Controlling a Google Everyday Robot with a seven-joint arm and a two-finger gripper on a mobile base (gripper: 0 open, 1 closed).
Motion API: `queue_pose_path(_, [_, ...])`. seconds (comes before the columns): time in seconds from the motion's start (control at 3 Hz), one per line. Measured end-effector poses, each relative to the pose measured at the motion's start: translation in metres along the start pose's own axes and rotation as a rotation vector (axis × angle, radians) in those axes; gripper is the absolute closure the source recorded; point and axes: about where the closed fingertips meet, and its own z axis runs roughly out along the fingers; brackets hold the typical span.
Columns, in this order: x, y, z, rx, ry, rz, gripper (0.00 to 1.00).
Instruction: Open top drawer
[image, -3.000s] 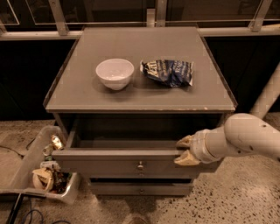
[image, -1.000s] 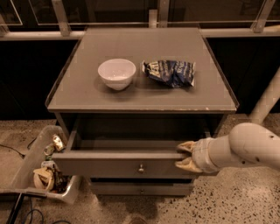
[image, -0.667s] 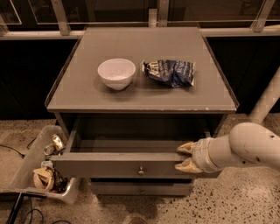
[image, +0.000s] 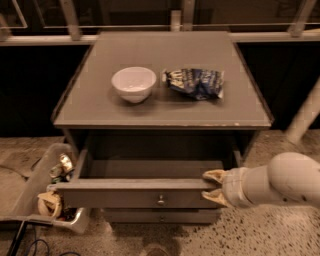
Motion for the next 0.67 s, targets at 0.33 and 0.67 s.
queue_pose_path(0.33, [0.0005,0.0033,-0.0019,0.000,0.002,0.001,0.98])
queue_pose_path(0.67, [0.0005,0.0034,-0.0019,0.000,0.002,0.001,0.76])
